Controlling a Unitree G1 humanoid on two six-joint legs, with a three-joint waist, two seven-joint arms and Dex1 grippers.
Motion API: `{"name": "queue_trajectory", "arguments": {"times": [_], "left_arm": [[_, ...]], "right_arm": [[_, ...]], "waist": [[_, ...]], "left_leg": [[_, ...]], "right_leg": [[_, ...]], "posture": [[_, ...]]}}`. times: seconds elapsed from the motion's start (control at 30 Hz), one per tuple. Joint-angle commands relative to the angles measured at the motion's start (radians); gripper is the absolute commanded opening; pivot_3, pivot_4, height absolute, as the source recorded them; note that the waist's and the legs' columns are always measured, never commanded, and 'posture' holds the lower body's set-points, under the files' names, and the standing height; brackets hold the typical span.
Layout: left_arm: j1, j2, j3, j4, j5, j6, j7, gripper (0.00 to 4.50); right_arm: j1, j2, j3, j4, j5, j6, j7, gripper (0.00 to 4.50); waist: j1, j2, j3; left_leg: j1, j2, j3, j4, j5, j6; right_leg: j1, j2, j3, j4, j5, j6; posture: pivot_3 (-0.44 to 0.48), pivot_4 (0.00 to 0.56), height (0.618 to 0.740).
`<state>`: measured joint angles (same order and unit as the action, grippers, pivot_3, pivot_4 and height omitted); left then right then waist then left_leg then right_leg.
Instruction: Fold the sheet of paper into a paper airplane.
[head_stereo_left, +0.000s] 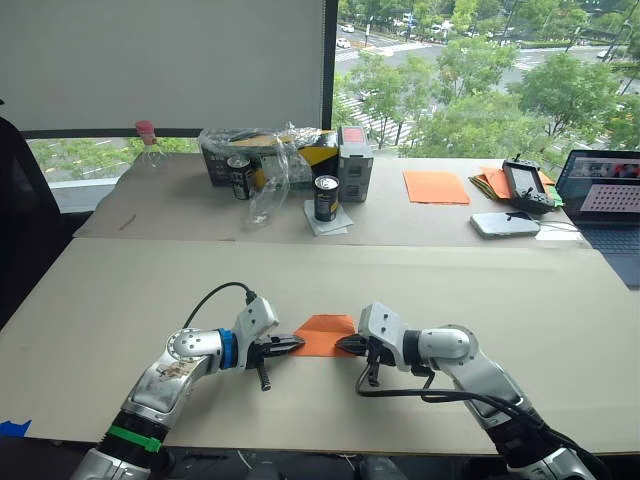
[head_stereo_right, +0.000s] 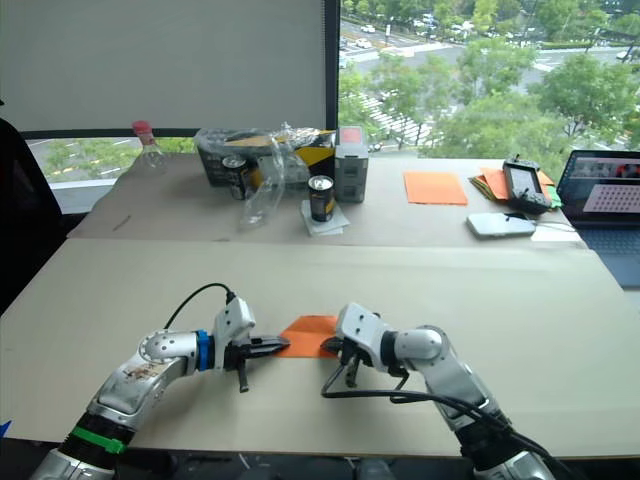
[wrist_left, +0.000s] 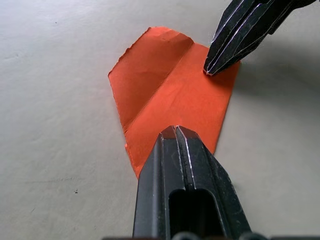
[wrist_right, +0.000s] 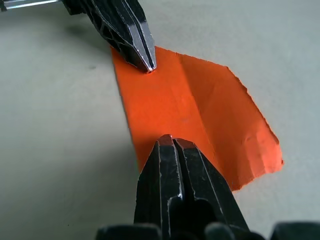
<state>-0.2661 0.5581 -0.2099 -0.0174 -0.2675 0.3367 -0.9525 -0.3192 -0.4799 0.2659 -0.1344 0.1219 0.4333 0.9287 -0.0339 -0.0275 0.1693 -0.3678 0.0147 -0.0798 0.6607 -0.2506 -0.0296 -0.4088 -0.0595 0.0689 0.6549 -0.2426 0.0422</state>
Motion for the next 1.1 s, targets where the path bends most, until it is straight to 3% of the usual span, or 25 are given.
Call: {"name": "queue_trajectory", "arguments": {"times": [0.03, 0.2, 0.5, 1.03, 1.1], "left_arm": [[0.034, 0.003, -0.026, 0.017, 0.04, 0.02, 0.012, 0.0], [0.055, 0.0, -0.029, -0.014, 0.032, 0.034, 0.019, 0.0], [0.084, -0.004, -0.023, -0.064, 0.012, 0.057, 0.03, 0.0], [0.099, -0.02, -0.02, -0.079, 0.011, 0.083, 0.046, 0.0], [0.096, -0.021, -0.02, -0.072, 0.013, 0.082, 0.045, 0.0]], "right_arm": [[-0.022, -0.013, -0.086, -0.044, 0.111, 0.091, 0.025, 0.85], [-0.14, -0.012, -0.123, 0.069, 0.156, 0.184, 0.026, 2.55], [-0.253, 0.015, -0.1, 0.238, 0.241, 0.36, 0.104, 2.55], [-0.295, 0.067, -0.126, 0.294, 0.279, 0.352, 0.102, 2.55], [-0.291, 0.063, -0.132, 0.285, 0.281, 0.349, 0.097, 2.03]], "waist": [[-0.002, 0.0, 0.0], [-0.009, 0.0, 0.0], [-0.006, 0.001, 0.0], [-0.008, 0.001, 0.0], [-0.008, 0.001, 0.0]], "left_leg": [[0.001, 0.0, 0.0, 0.0, 0.0, 0.0], [0.001, 0.0, 0.0, 0.0, 0.0, 0.0], [-0.001, 0.0, -0.001, 0.0, -0.001, 0.001], [-0.001, 0.0, 0.0, 0.0, -0.001, 0.001], [-0.001, 0.0, -0.001, 0.0, -0.001, 0.001]], "right_leg": [[0.001, 0.0, 0.0, 0.0, 0.0, 0.0], [0.002, 0.0, 0.0, -0.001, 0.0, 0.001], [0.002, -0.001, -0.001, -0.006, 0.0, 0.001], [0.003, 0.0, -0.001, -0.007, 0.0, 0.001], [0.003, 0.0, -0.001, -0.007, 0.0, 0.001]], "posture": [[0.0, 0.15, 0.73], [0.0, 0.15, 0.73], [0.0, 0.15, 0.73], [0.0, 0.15, 0.73], [0.0, 0.15, 0.73]]}}
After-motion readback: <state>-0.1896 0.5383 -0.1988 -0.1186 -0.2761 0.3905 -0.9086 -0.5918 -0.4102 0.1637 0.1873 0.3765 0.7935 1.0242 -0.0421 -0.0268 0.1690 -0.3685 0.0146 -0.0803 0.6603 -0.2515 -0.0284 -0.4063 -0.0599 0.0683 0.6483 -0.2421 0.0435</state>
